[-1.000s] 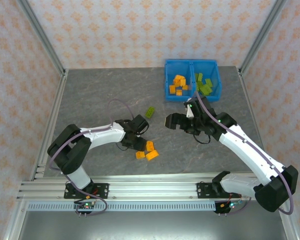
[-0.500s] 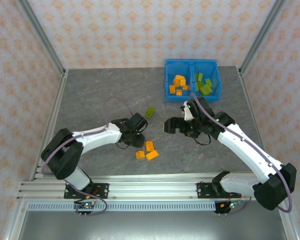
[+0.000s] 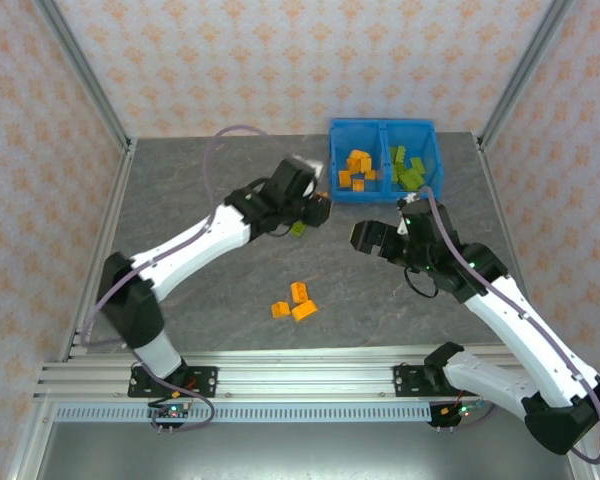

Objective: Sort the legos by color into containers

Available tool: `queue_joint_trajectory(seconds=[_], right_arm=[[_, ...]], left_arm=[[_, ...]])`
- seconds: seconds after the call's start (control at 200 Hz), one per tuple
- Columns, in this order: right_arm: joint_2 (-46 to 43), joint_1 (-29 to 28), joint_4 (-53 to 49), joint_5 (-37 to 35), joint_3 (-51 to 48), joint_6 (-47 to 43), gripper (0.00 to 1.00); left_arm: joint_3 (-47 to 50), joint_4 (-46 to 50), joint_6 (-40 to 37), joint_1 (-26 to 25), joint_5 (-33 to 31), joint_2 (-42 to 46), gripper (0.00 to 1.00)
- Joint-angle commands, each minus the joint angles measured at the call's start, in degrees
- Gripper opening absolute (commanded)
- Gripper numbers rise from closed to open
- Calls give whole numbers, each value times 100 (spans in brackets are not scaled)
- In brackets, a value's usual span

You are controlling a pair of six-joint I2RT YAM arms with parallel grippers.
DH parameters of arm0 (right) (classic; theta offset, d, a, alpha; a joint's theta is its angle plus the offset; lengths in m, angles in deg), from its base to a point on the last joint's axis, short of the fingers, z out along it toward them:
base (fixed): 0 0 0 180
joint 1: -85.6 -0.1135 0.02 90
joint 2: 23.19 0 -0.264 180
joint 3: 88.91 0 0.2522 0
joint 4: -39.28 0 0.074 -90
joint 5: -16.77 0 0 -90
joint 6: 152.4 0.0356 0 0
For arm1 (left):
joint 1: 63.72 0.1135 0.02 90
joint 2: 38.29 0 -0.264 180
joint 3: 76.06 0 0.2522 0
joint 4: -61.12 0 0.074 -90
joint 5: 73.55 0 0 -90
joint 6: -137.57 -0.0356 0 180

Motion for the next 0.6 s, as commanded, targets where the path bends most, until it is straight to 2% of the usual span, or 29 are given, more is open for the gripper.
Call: queue_joint_trajectory(seconds=[0.0,0.21,0.41,0.49,0.591], right_arm=[[-106,6,147,-775,39,293,98],[-274,1,-256,-739,94,302,98],[-685,-2,-457,-897,-4,400,98],[-773,5,-488,-918,-30,428,98],[-801,1,-524,-883,-39,472,98]], left_arm=[[-1201,-25,-397,-7,-475,-981,35],[-3499,-167,-607,157,-742,-2982,35],[-5911,448,-755,225,-832,-4563,37],[-6421,541,-772,239,-895,-4904,40],[-6518,444,-665,286,-916,-4977,46]])
